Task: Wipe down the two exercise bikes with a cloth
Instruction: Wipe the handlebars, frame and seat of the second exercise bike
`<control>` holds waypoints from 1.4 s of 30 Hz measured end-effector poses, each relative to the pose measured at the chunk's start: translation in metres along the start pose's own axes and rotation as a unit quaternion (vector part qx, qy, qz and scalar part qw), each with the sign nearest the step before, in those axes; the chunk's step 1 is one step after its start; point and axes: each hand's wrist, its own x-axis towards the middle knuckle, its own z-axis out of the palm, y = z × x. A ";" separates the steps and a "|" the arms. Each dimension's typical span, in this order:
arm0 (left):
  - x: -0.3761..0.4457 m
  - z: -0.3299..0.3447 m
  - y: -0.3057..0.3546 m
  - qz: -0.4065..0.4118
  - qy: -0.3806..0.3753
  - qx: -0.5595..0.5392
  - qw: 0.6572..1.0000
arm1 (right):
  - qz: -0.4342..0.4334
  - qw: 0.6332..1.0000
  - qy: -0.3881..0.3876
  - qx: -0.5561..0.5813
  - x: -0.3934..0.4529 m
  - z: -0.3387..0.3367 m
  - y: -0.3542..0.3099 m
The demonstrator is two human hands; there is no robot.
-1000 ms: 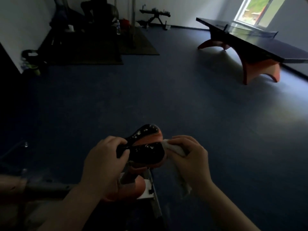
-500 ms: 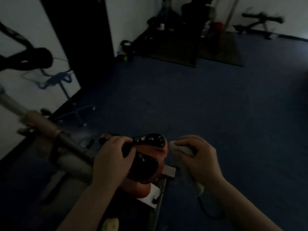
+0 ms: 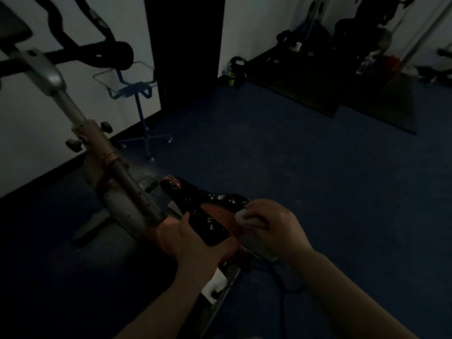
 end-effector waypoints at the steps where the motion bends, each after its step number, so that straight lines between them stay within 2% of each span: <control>1: 0.000 0.006 -0.001 -0.010 0.025 -0.001 1.000 | -0.043 0.999 -0.015 -0.019 0.005 0.000 0.006; 3: -0.003 0.018 -0.002 -0.017 0.081 0.006 0.997 | -0.123 0.990 -0.050 -0.042 0.013 0.000 0.018; 5: -0.005 0.028 -0.003 -0.029 0.125 0.015 0.992 | -0.183 0.980 -0.081 -0.016 0.022 0.002 0.032; 9: 0.001 0.042 -0.005 -0.059 0.194 0.011 0.979 | -0.207 0.965 -0.106 0.122 0.040 0.012 0.063; 14: 0.002 0.057 0.002 -0.092 0.271 -0.084 0.955 | -0.208 0.949 -0.097 0.217 0.046 0.029 0.081; 17: 0.001 0.063 0.004 -0.060 0.311 -0.102 0.943 | -0.159 0.955 -0.099 0.230 0.061 0.032 0.072; 18: 0.002 0.064 0.003 -0.055 0.317 -0.102 0.941 | -0.111 0.961 -0.105 0.232 0.069 0.032 0.071; 20: 0.000 0.066 -0.001 -0.051 0.322 -0.092 0.941 | 0.042 0.956 -0.131 0.259 0.087 0.030 0.076; 22: -0.003 0.066 -0.003 -0.050 0.320 -0.084 0.943 | 0.179 0.925 -0.124 0.313 0.103 0.020 0.091; 23: -0.003 0.065 -0.004 -0.052 0.319 -0.085 0.943 | 0.203 0.910 -0.117 0.344 0.108 0.013 0.097; 25: -0.002 0.064 -0.004 -0.050 0.314 -0.089 0.944 | 0.154 0.905 -0.123 0.378 0.108 0.003 0.099; 26: -0.001 0.064 -0.005 -0.051 0.311 -0.088 0.945 | 0.096 0.910 -0.142 0.377 0.103 0.002 0.094; 29: 0.001 0.064 -0.009 -0.050 0.313 -0.092 0.944 | -0.160 0.919 -0.193 0.306 0.078 0.017 0.087; 30: 0.002 0.064 -0.010 -0.049 0.315 -0.089 0.944 | -0.212 0.913 -0.191 0.290 0.074 0.025 0.091; 31: 0.003 0.065 -0.011 -0.049 0.317 -0.084 0.943 | -0.223 0.913 -0.187 0.285 0.076 0.031 0.092; 33: 0.004 0.065 -0.012 -0.045 0.320 -0.080 0.943 | -0.174 0.925 -0.163 0.295 0.081 0.037 0.086; 35: 0.005 0.067 -0.014 -0.039 0.326 -0.079 0.941 | -0.068 0.936 -0.156 0.309 0.088 0.041 0.074; 38: 0.005 0.067 -0.018 -0.035 0.335 -0.080 0.938 | 0.116 0.925 -0.129 0.338 0.090 0.040 0.063; 39: 0.006 0.066 -0.019 -0.034 0.333 -0.077 0.939 | 0.143 0.926 -0.107 0.332 0.087 0.038 0.064; 40: 0.006 0.066 -0.020 -0.032 0.331 -0.075 0.940 | 0.134 0.931 -0.091 0.326 0.080 0.034 0.066; 42: 0.007 0.067 -0.020 -0.031 0.330 -0.077 0.940 | 0.019 0.946 -0.095 0.310 0.064 0.027 0.072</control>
